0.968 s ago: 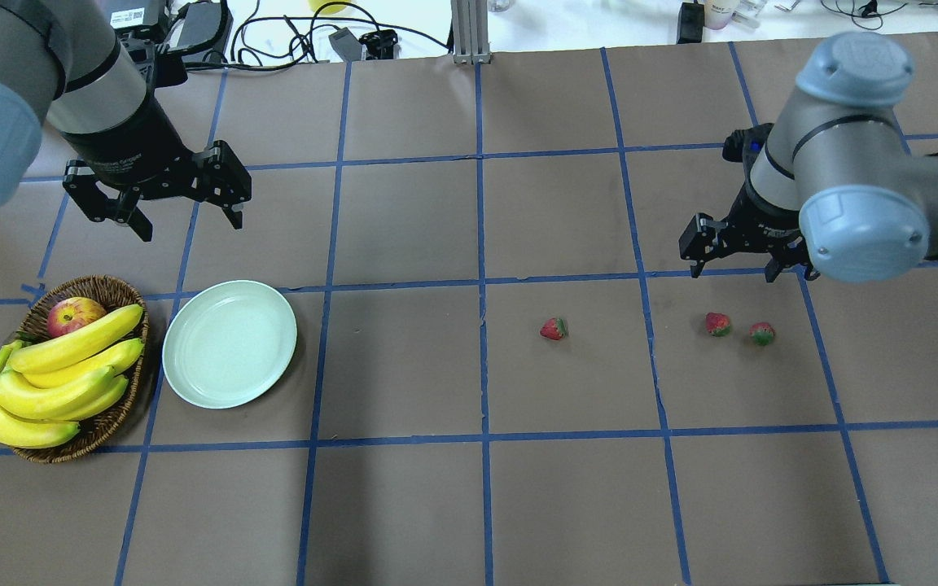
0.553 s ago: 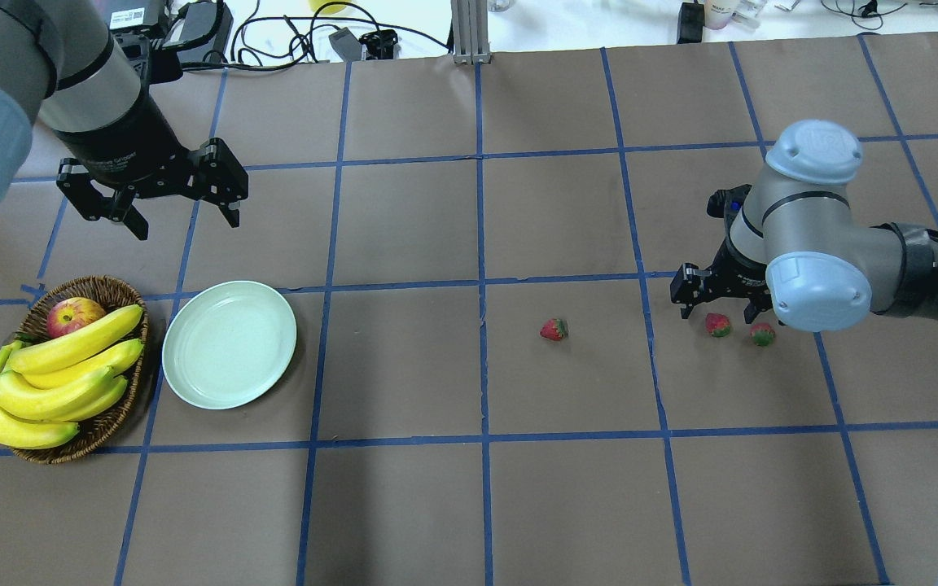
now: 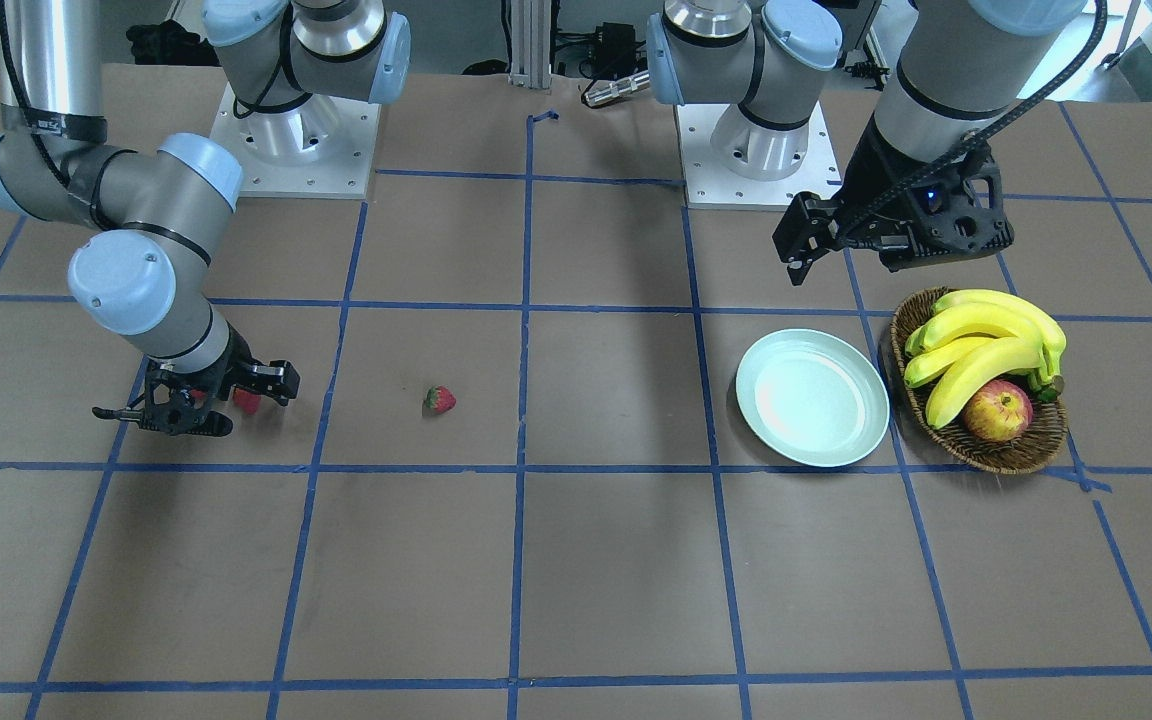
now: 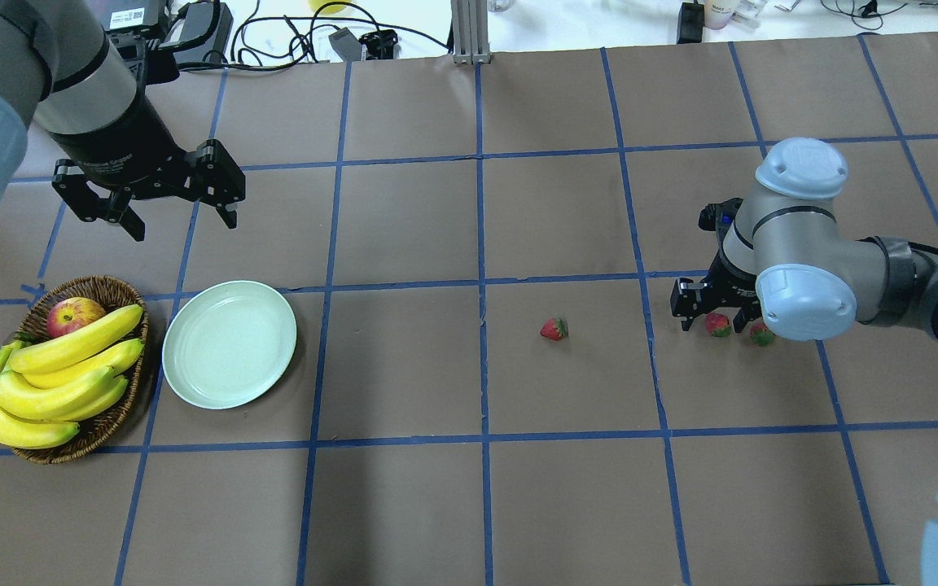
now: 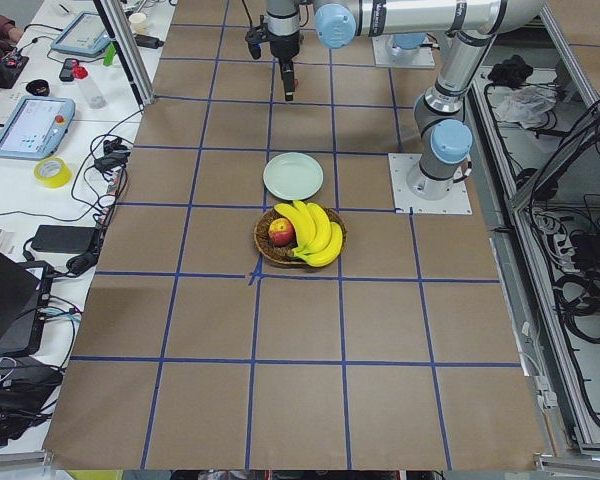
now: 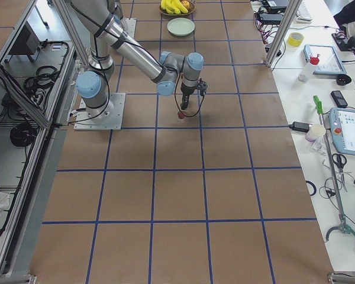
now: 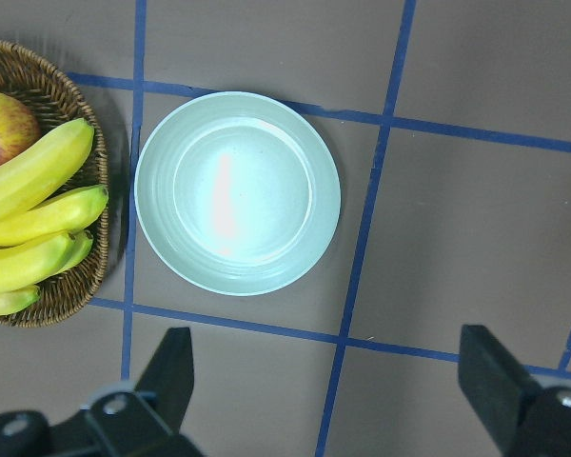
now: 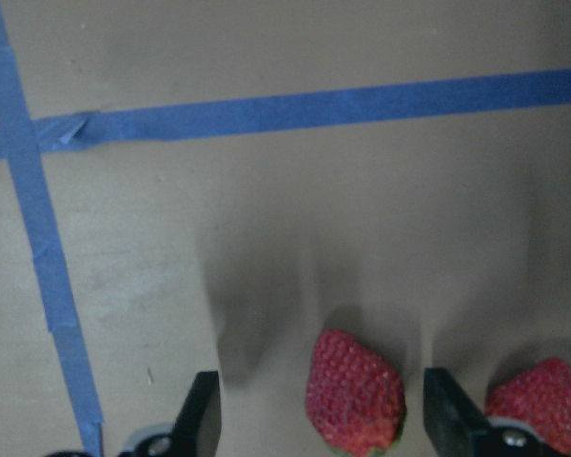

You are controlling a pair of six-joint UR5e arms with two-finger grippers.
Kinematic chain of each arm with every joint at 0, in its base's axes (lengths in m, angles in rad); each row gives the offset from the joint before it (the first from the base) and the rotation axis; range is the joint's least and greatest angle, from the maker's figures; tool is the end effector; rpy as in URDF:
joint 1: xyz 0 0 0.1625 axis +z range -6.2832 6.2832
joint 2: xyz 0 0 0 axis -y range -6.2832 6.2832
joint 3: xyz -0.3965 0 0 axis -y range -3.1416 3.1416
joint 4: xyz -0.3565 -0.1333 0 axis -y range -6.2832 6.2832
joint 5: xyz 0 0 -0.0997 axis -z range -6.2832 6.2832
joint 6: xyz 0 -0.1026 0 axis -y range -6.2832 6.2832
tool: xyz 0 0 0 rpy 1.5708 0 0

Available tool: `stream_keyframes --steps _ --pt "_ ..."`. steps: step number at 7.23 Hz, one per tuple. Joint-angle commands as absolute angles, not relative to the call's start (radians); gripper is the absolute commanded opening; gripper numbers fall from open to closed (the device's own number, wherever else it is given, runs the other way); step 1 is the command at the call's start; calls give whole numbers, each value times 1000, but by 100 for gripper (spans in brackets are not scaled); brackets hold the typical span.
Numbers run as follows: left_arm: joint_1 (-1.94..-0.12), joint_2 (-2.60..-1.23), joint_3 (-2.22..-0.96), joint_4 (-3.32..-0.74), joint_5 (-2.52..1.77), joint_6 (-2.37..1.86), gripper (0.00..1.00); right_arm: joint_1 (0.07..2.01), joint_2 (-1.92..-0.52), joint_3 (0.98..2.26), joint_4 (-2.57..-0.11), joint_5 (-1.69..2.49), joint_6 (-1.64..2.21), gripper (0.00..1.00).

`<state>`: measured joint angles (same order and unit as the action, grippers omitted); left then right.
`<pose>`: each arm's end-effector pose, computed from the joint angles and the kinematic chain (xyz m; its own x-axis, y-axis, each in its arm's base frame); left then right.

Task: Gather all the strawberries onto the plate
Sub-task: 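Lower the right gripper onto a strawberry of the close pair and grasp it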

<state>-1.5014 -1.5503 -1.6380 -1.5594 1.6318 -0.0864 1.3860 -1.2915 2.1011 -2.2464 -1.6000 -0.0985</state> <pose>-0.0960 -0.4517 0.4364 -0.9862 -0.1528 -0.0637 -0.1550 0.9875 0.0299 0.0472 -0.4568 0.1706 -0.9964 0.0832 0.0157 0.0845 0.9871 0.1358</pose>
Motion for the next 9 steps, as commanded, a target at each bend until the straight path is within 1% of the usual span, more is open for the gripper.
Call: stream_keyframes --steps 1,2,3,7,9 --pt "-1500 -1554 -1646 -1563 1637 -68 100 1385 -1292 2097 -2247 -1603 -100 25" --pt "-1500 -1555 -1644 -1557 1672 -42 100 1385 -1292 2095 -2246 -1603 -95 13" --pt "-1499 -1552 -1643 -1559 1698 -38 100 1387 -1293 2091 -2243 -1603 -94 3" --pt "-1502 -1552 -1644 -1560 1701 -40 100 1397 -1301 2062 -2233 -1589 -68 3" --pt "-1502 -1549 -1643 -1560 1701 -40 100 1486 -1296 2014 -2232 -1583 50 3"
